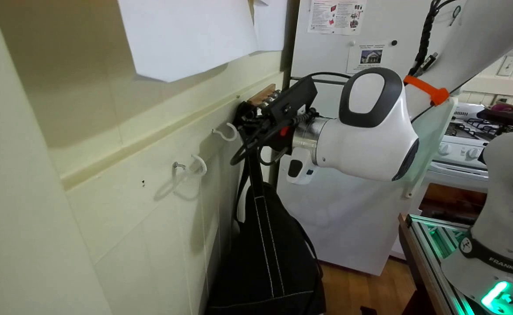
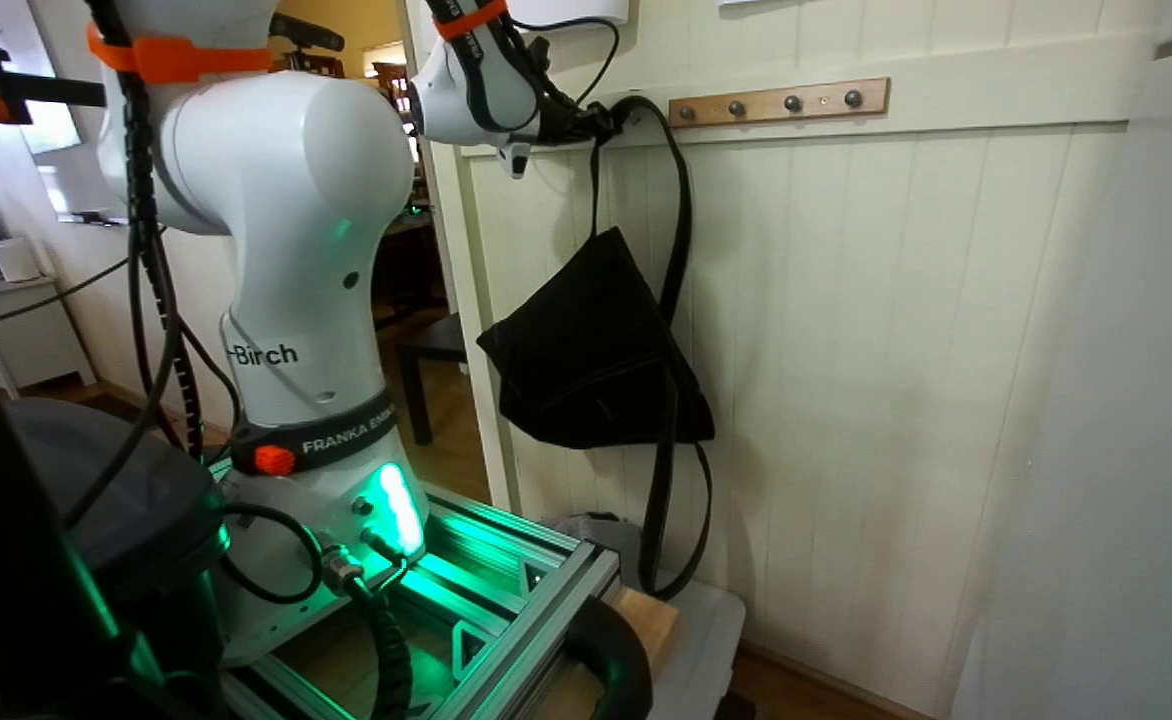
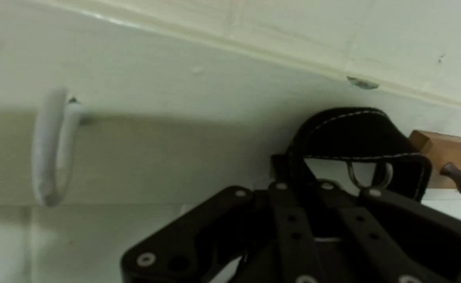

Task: Hook the black bag on the third hook from the left

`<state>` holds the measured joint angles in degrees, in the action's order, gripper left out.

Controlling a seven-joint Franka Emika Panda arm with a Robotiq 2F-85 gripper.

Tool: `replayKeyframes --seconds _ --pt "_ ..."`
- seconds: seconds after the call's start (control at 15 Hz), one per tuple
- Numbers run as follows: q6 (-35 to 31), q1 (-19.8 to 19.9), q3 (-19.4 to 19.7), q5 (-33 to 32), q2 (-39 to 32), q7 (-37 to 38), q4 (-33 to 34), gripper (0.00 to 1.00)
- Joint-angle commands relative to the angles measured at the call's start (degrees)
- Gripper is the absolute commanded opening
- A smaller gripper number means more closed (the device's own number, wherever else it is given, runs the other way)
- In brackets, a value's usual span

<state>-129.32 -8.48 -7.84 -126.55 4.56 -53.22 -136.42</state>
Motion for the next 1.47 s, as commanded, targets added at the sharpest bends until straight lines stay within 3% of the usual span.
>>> replayKeyframes --seconds 0.0,0.27,0.53,0.6,0.87,1.07,1.27,1.4 --pt "1.4 0.6 0.2 -10.2 0.3 9.0 0.0 0.02" --pt "-2.9 1.4 1.1 -13.5 -0.1 14.8 0.1 0.02" --pt "-7.3 1.9 1.6 -11.9 -0.4 14.0 0.9 0.02" --pt "-8.2 2.0 1.7 -11.1 -0.3 13.4 1.1 0.29" --pt "-10.4 2.6 2.1 -9.4 -0.5 12.1 1.9 0.52" --pt "-11.4 3.0 2.4 -7.9 -0.7 11.6 2.3 0.76" --pt "-13.7 3.2 2.4 -0.7 -0.9 8.4 2.8 0.98" --pt "-15.0 3.2 2.4 4.1 -0.9 4.9 3.3 1.0"
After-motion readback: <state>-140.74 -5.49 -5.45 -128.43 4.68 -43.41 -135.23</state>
